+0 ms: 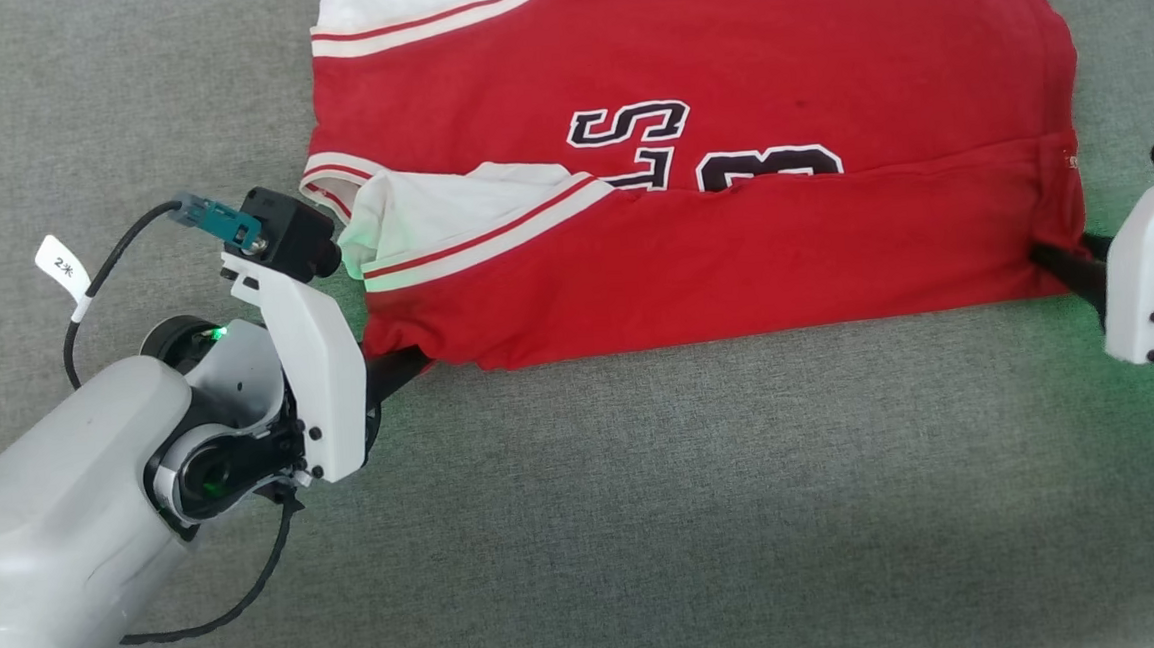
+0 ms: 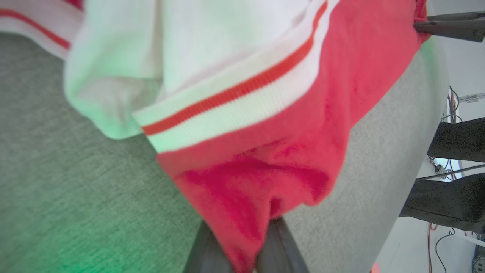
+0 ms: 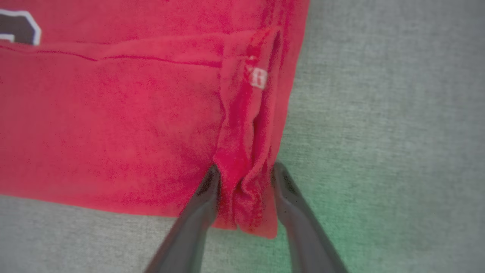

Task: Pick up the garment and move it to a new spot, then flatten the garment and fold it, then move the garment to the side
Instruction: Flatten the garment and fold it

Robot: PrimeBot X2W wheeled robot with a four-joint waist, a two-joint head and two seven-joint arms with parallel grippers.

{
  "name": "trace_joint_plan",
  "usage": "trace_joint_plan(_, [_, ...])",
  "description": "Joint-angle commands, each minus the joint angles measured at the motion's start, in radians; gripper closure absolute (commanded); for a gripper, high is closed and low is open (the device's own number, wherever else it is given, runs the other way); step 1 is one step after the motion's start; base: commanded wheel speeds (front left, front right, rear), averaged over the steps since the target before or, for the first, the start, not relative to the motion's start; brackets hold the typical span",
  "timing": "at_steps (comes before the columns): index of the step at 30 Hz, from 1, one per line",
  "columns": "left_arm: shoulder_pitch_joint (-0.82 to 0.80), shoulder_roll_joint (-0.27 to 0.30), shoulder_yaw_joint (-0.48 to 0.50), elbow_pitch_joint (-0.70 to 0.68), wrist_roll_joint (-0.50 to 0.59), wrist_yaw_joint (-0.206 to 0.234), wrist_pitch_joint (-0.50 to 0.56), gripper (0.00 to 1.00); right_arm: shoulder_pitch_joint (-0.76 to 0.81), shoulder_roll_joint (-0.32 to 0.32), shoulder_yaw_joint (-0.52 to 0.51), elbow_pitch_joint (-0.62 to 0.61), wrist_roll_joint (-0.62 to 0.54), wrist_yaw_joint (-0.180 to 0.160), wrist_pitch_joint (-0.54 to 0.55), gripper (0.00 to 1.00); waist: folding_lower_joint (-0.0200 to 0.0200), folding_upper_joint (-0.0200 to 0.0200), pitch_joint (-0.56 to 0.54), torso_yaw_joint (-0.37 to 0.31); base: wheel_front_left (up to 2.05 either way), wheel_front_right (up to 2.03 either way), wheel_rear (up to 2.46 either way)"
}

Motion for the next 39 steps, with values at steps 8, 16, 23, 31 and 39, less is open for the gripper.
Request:
trace_joint_plan(8, [0.085,0.043,0.005,-0.037,-0.016,0.0,-0.051,1.0,0.051,-0.007,0.016,0.006,0.024,0.0,-0.04,1.0,0.0,-0.0001,-0.057,-0.002,0.0,0.0,0.0])
trace_joint_plan(16, [0.226,0.136,-0.004,-0.208,-0.019,0.048,-0.125,1.0,0.183,-0.072,0.009,-0.093,0.054,0.0,-0.004,1.0,0.0,-0.0001,-0.109,0.013,0.0,0.0,0.0])
trace_joint_plan(23, [0.344,0.214,-0.02,-0.38,-0.012,0.125,-0.181,1.0,0.343,-0.111,-0.046,-0.222,0.09,0.0,0.039,1.0,0.0,-0.0001,-0.114,0.016,0.0,0.0,0.0])
trace_joint_plan(31, [0.366,0.221,-0.005,-0.417,-0.016,0.164,-0.22,0.0,0.37,-0.063,-0.117,-0.268,0.048,0.0,-0.031,0.0,0.0,-0.0001,-0.113,0.008,0.0,0.0,0.0])
trace_joint_plan(39, [0.328,0.314,0.08,-0.431,-0.03,0.193,-0.274,0.0,0.335,0.011,-0.188,-0.316,-0.059,0.0,-0.25,0.0,0.0,-0.0001,-0.114,-0.029,0.0,0.0,0.0])
